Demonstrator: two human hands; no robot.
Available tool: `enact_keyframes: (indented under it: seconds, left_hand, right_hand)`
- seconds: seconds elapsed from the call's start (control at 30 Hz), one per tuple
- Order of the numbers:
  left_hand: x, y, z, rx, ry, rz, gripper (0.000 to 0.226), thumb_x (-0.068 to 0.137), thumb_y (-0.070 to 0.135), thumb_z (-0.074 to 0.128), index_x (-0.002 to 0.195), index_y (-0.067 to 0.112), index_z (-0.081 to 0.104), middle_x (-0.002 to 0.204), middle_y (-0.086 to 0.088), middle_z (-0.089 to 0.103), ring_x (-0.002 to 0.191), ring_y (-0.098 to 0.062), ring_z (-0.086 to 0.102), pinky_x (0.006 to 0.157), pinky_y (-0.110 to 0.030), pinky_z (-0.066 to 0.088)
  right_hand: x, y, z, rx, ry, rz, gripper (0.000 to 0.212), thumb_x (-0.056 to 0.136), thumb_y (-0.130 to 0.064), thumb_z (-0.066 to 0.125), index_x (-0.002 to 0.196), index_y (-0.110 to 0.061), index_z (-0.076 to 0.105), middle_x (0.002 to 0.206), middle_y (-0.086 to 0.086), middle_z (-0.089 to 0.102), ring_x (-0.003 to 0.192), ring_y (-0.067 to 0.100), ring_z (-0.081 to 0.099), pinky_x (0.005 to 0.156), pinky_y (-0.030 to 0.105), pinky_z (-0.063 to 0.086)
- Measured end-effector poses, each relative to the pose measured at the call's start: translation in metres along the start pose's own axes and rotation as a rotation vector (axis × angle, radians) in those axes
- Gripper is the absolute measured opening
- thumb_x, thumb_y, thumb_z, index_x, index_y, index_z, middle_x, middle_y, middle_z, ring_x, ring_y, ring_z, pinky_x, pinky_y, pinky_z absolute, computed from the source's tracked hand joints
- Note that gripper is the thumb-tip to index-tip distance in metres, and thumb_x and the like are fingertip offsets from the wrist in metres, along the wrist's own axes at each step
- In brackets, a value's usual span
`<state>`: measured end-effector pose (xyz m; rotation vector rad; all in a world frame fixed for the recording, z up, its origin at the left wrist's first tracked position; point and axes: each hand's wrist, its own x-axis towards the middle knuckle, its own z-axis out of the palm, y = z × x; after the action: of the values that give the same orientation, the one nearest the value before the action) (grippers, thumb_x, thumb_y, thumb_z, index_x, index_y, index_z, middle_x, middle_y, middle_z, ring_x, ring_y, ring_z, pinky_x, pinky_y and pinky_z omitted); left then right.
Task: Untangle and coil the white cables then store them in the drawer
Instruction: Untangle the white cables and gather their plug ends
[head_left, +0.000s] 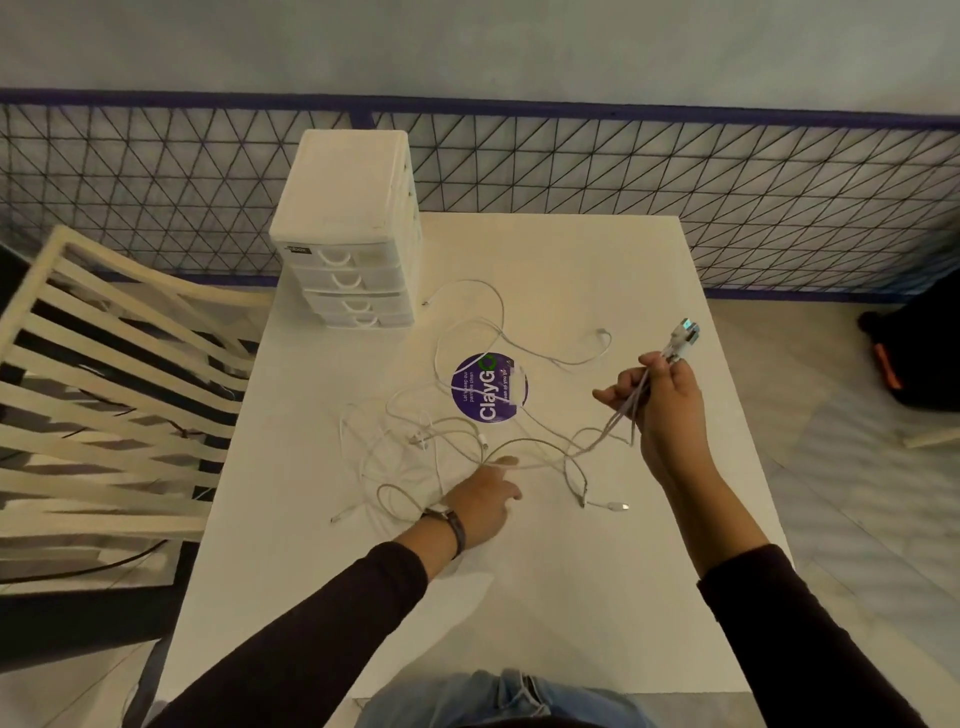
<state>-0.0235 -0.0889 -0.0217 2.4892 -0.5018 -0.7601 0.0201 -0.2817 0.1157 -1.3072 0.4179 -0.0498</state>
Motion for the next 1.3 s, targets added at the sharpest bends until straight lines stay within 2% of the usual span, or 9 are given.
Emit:
enact_keyframes:
  seconds: [0.2,0.3,0.43,0.5,0.63,0.83,0.97,1.1,1.3]
  left_hand:
    - [0.064,0.012,0.001,0.001,0.119,-0.165,0.038,0.091,0.006,0.043,0.128,0.008,0.050,0.157,-0.008,0.005,0.145,-0.030,0.005,0.119,-0.037,0.010]
    - [0.076,0.001,0.006,0.191,0.085,-0.246,0.041,0.091,0.009,0.041,0.132,0.008,0.046,0.152,-0.014,0.019,0.141,-0.032,0.019,0.117,-0.042,0.012]
    - [0.049,0.014,0.019,0.029,0.088,-0.111,0.041,0.084,-0.004,0.040,0.122,0.007,0.051,0.129,-0.009,0.048,0.121,-0.028,0.046,0.113,-0.034,0.023]
    - [0.022,0.024,0.031,-0.061,-0.020,-0.032,0.042,0.084,-0.005,0.039,0.121,0.008,0.053,0.128,-0.009,0.050,0.117,-0.026,0.049,0.102,-0.030,0.034]
    - [-0.014,0.033,0.046,-0.117,-0.261,0.042,0.034,0.086,-0.004,0.036,0.105,0.006,0.062,0.133,-0.006,0.048,0.124,-0.022,0.044,0.101,-0.026,0.033]
    - [0.007,0.025,0.004,-0.117,0.117,0.026,0.031,0.083,-0.008,0.041,0.102,0.005,0.062,0.125,-0.010,0.053,0.122,-0.023,0.045,0.099,-0.023,0.031]
    - [0.053,-0.002,-0.023,0.054,0.273,-0.126,0.033,0.086,-0.001,0.045,0.115,0.004,0.059,0.124,-0.012,0.055,0.116,-0.027,0.048,0.098,-0.025,0.033]
    - [0.075,-0.031,-0.034,0.300,0.107,-0.214,0.043,0.092,0.007,0.041,0.135,0.010,0.040,0.141,-0.012,0.037,0.122,-0.032,0.044,0.104,-0.035,0.034]
    - [0.076,-0.039,-0.021,0.434,0.012,-0.298,0.027,0.097,0.021,0.040,0.117,0.009,0.053,0.125,-0.011,0.054,0.116,-0.029,0.047,0.094,-0.036,0.039]
  right_hand:
    - [0.008,-0.013,0.005,0.019,0.009,-0.045,0.026,0.103,-0.018,0.024,0.089,-0.014,0.045,0.066,0.009,0.049,0.051,0.015,0.059,0.066,0.036,0.058]
    - [0.009,-0.013,0.002,0.031,0.037,-0.047,0.026,0.103,-0.017,0.024,0.088,-0.014,0.045,0.067,0.010,0.048,0.050,0.015,0.060,0.067,0.038,0.057]
    - [0.009,-0.010,-0.002,0.033,0.050,-0.053,0.026,0.103,-0.016,0.024,0.087,-0.014,0.045,0.067,0.010,0.047,0.048,0.014,0.059,0.065,0.036,0.057]
    - [0.009,-0.007,-0.004,0.033,0.058,-0.053,0.024,0.102,-0.016,0.026,0.087,-0.014,0.045,0.067,0.010,0.047,0.047,0.014,0.059,0.065,0.037,0.057]
    - [0.008,0.002,-0.006,0.027,0.066,-0.038,0.024,0.103,-0.017,0.026,0.090,-0.014,0.046,0.066,0.009,0.049,0.049,0.014,0.060,0.071,0.042,0.056]
    - [0.004,0.007,-0.007,0.033,0.059,-0.022,0.027,0.103,-0.017,0.023,0.090,-0.015,0.046,0.067,0.010,0.050,0.049,0.013,0.061,0.073,0.044,0.055]
    - [0.004,0.004,-0.011,0.029,0.050,-0.031,0.027,0.103,-0.018,0.023,0.090,-0.015,0.047,0.066,0.008,0.051,0.050,0.013,0.062,0.069,0.040,0.057]
    - [0.001,0.004,-0.012,-0.028,0.046,-0.042,0.025,0.103,-0.021,0.025,0.092,-0.015,0.047,0.066,0.008,0.053,0.053,0.015,0.062,0.072,0.043,0.056]
    - [-0.009,0.014,-0.012,-0.138,0.048,-0.029,0.024,0.103,-0.021,0.027,0.092,-0.017,0.049,0.065,0.006,0.054,0.053,0.015,0.058,0.068,0.039,0.056]
